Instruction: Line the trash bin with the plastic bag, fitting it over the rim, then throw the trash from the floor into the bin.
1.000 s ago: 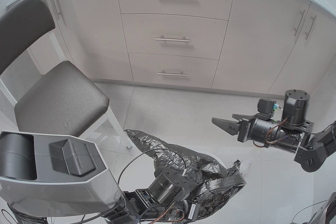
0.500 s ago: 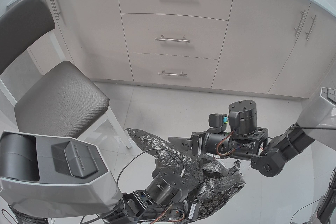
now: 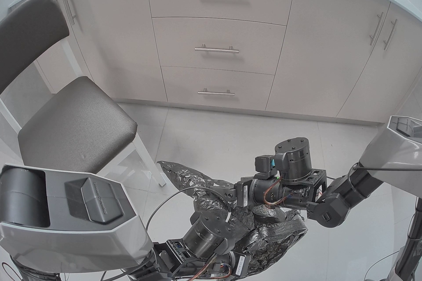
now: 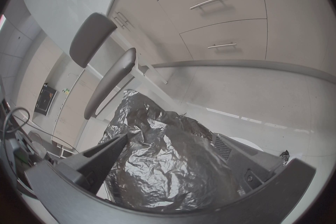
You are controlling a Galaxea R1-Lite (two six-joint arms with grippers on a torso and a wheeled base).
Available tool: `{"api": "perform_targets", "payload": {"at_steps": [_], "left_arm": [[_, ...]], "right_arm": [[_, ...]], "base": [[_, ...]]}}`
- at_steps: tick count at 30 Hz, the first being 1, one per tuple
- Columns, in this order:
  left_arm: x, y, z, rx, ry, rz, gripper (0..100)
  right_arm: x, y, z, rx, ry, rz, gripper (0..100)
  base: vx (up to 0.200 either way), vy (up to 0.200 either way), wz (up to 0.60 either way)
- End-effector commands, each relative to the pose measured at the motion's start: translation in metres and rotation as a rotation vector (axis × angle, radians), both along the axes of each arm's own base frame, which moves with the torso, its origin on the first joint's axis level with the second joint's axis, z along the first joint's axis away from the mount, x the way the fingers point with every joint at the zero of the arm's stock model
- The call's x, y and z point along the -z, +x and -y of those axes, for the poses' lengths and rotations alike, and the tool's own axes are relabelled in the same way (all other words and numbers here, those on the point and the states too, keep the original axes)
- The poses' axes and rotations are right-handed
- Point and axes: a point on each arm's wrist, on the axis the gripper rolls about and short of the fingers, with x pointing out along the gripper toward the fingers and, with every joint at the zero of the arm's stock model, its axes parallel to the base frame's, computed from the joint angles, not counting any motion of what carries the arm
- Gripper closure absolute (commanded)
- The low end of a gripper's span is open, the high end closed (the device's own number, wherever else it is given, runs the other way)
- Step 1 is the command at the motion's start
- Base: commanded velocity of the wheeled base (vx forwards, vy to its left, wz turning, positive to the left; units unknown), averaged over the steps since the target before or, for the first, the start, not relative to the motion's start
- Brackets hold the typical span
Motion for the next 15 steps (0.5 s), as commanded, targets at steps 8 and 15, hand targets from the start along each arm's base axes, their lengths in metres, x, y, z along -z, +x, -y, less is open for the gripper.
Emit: {"api": "perform_targets", "payload": {"at_steps": [8, 15], "left_arm": [[0.000, 0.000, 0.000, -0.001, -0.001, 0.000, 100], [0.000, 0.000, 0.000, 0.000, 0.001, 0.001, 100]], "right_arm": [[0.013, -0.002, -0.011, -0.024, -0.087, 0.042, 0], [-0.013, -0.007, -0.009, -0.056, -0.035, 0.093, 0]], "base": [[0.000, 0.000, 0.00], [0.000, 0.000, 0.00]]}}
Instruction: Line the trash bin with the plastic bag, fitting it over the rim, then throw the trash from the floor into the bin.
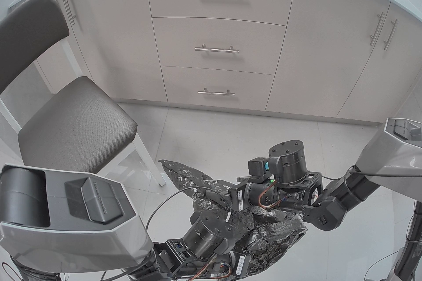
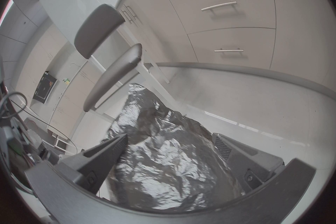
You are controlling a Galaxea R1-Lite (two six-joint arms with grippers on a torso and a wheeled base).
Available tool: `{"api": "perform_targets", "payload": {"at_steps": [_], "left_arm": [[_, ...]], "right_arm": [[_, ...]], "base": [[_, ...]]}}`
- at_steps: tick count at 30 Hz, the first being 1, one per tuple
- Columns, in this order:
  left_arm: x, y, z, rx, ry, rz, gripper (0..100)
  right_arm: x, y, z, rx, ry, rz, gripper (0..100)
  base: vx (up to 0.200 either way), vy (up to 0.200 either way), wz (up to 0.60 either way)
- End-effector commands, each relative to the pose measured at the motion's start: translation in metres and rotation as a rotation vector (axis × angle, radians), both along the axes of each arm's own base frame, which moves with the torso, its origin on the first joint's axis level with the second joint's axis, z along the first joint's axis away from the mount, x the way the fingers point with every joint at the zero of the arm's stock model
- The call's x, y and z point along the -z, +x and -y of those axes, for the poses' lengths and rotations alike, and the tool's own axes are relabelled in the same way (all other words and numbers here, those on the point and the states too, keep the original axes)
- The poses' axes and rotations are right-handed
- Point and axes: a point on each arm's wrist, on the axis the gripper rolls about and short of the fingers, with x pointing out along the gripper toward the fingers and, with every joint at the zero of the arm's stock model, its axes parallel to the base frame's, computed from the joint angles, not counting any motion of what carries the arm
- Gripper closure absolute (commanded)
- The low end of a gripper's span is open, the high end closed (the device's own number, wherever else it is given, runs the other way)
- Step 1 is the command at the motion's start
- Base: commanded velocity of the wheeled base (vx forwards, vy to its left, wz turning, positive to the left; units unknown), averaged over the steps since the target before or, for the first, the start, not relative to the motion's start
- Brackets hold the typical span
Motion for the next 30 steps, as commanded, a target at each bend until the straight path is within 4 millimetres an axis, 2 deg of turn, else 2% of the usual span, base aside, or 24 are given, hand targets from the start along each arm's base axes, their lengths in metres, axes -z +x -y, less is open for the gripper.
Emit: {"api": "perform_targets", "payload": {"at_steps": [1, 3, 7, 13, 18, 24, 27, 30], "left_arm": [[0.000, 0.000, 0.000, 0.001, 0.000, 0.001, 100], [0.000, 0.000, 0.000, 0.000, 0.001, -0.001, 100], [0.000, 0.000, 0.000, 0.000, 0.001, -0.001, 100], [0.000, 0.000, 0.000, 0.000, 0.001, -0.001, 100], [0.000, 0.000, 0.000, 0.001, 0.001, 0.000, 100], [0.001, 0.000, 0.000, 0.001, 0.003, -0.001, 100], [0.001, 0.000, 0.000, 0.000, 0.002, -0.002, 100], [0.000, 0.000, 0.000, 0.000, 0.001, -0.001, 100]], "right_arm": [[-0.017, -0.003, 0.001, -0.018, 0.033, 0.030, 0], [-0.022, -0.008, -0.002, -0.056, 0.041, 0.025, 0], [-0.013, -0.017, -0.010, -0.104, -0.013, -0.007, 0], [0.002, -0.015, -0.017, -0.128, -0.050, -0.018, 0], [0.000, -0.013, -0.020, -0.128, -0.044, -0.009, 0], [0.005, -0.004, -0.018, -0.079, -0.061, -0.004, 0], [0.012, 0.012, -0.010, 0.045, -0.121, 0.036, 0], [0.015, 0.017, -0.005, 0.081, -0.148, 0.047, 0]], "base": [[0.000, 0.000, 0.00], [0.000, 0.000, 0.00], [0.000, 0.000, 0.00], [0.000, 0.000, 0.00], [0.000, 0.000, 0.00], [0.000, 0.000, 0.00], [0.000, 0.000, 0.00], [0.000, 0.000, 0.00]]}}
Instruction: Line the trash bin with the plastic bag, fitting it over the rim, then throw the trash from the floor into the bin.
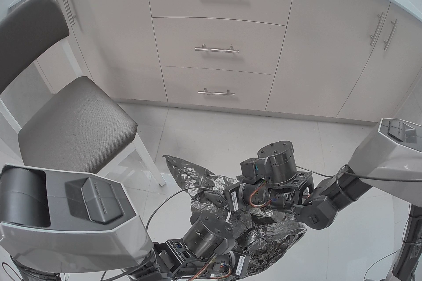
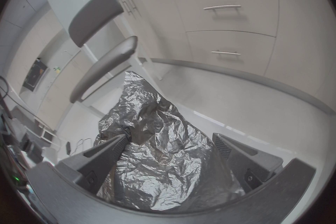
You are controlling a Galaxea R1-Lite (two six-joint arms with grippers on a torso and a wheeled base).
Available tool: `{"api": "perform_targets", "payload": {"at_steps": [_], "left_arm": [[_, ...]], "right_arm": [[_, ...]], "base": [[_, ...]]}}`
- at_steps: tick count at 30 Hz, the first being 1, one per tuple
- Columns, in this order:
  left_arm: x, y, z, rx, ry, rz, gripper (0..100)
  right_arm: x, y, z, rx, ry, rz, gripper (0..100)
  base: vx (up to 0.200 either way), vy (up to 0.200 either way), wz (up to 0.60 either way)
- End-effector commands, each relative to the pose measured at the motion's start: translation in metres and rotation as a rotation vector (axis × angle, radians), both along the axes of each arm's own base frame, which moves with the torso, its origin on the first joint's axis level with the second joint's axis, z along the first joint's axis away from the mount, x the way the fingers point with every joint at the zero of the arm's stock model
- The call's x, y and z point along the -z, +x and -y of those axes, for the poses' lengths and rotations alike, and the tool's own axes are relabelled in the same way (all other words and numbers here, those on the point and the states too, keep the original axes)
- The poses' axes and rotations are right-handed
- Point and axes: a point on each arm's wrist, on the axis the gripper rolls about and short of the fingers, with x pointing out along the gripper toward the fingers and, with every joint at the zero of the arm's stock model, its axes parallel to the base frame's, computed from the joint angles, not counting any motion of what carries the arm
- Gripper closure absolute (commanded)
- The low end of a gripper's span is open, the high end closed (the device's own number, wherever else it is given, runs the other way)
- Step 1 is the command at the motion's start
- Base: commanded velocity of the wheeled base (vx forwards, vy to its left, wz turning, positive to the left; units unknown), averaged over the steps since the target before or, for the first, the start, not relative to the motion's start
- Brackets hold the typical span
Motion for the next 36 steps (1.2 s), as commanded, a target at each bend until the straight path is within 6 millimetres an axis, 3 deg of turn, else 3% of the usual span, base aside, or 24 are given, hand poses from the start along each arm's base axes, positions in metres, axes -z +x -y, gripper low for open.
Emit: {"api": "perform_targets", "payload": {"at_steps": [1, 23, 36], "left_arm": [[0.000, 0.000, 0.000, -0.001, -0.001, 0.000, 100], [0.000, 0.006, -0.002, -0.023, -0.002, 0.002, 100], [0.003, 0.013, -0.003, -0.065, -0.025, -0.008, 100]], "right_arm": [[0.011, 0.012, 0.009, 0.063, -0.044, 0.008, 0], [0.053, 0.011, 0.030, 0.130, -0.141, -0.095, 0], [0.097, -0.005, 0.051, 0.142, -0.209, -0.191, 0]], "base": [[0.000, 0.000, 0.00], [0.000, 0.000, 0.00], [0.000, 0.000, 0.00]]}}
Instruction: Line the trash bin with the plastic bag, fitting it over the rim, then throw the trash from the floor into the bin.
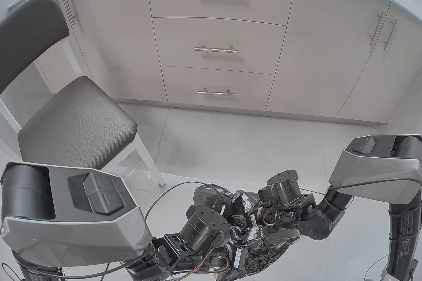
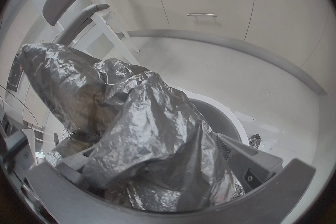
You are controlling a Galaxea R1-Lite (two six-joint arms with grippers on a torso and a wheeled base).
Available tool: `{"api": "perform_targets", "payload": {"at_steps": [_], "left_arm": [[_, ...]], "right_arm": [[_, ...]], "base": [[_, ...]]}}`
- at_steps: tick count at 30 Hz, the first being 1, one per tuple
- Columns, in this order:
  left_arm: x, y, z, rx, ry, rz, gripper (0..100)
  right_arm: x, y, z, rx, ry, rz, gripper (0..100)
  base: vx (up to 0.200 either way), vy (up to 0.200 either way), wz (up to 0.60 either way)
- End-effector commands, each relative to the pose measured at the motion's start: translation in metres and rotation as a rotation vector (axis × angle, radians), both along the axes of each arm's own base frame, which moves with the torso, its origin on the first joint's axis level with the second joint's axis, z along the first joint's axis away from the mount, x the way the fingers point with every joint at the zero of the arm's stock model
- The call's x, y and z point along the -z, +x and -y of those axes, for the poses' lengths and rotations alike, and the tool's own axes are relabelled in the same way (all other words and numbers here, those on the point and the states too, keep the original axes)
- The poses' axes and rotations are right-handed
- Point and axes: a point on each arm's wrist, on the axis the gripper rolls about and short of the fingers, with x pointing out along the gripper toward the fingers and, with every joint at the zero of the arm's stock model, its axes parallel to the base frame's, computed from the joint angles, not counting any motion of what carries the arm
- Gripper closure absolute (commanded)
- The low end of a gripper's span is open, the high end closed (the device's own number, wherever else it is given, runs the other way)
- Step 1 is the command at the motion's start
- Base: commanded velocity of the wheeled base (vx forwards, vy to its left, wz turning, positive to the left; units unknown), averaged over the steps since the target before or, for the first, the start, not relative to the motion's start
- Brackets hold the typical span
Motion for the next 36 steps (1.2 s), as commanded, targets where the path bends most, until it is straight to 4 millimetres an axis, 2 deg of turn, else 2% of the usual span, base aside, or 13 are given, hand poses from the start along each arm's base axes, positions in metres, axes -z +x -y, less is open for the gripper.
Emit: {"api": "perform_targets", "payload": {"at_steps": [1, 7, 21, 25, 36], "left_arm": [[0.002, 0.001, 0.000, -0.018, -0.011, -0.013, 100], [0.003, 0.002, 0.001, -0.023, -0.016, -0.017, 100], [0.010, 0.009, 0.001, -0.038, -0.007, -0.013, 100], [0.016, 0.015, 0.001, -0.052, -0.024, 0.001, 100], [0.020, 0.016, 0.000, -0.052, -0.016, -0.003, 100]], "right_arm": [[0.023, -0.006, 0.008, 0.009, -0.034, -0.044, 0], [0.041, -0.007, 0.014, 0.024, -0.050, -0.060, 0], [0.043, -0.003, 0.012, 0.026, -0.030, -0.030, 0], [0.052, -0.001, 0.010, 0.033, -0.022, 0.001, 0], [0.053, 0.000, 0.011, 0.040, -0.025, 0.000, 0]], "base": [[0.000, 0.000, 0.00], [0.000, 0.000, 0.00], [0.000, 0.000, 0.00], [0.000, 0.000, 0.00], [0.000, 0.000, 0.00]]}}
